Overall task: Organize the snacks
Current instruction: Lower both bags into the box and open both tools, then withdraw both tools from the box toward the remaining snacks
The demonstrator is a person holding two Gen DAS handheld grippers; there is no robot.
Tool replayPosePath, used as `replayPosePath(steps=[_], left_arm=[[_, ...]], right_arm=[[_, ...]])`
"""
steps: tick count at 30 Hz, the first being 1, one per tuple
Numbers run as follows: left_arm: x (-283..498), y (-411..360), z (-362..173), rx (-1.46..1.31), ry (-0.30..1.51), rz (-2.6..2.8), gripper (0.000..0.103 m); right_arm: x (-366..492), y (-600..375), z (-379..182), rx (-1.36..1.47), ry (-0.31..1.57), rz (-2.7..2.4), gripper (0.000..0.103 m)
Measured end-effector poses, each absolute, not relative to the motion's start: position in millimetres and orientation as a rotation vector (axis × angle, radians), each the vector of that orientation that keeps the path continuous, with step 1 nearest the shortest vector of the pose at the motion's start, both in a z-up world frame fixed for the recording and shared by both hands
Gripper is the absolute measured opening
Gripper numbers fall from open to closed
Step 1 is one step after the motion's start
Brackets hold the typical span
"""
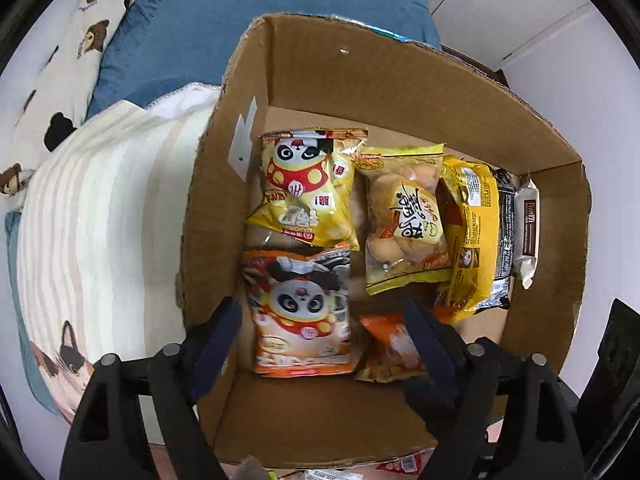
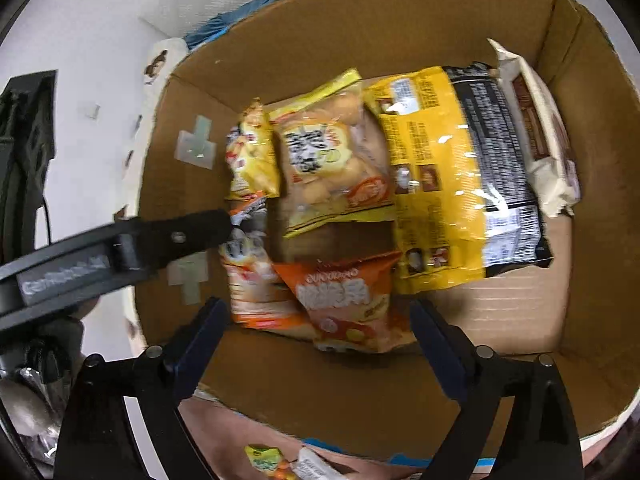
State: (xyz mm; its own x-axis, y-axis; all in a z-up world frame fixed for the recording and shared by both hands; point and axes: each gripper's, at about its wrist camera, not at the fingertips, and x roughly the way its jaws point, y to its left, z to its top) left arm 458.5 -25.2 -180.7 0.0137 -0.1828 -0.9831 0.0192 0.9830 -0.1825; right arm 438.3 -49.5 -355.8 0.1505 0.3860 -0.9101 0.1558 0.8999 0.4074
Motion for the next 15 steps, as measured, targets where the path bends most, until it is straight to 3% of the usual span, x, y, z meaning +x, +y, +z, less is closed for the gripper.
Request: replayPosePath(steps=[3,15], left_arm=[[454.8,-31.4,-178.6,-0.101,1.541,-0.169,0.088],[421.0,-43.6,-157.9,-0.058,1.454,-0.194,0.089]], right_arm=[[436.2,-53.6,-356.5,0.456,1.424,0.166,0.098],[404.6,-97.4,-326.0,0.355,1.345,0.061,0.098]])
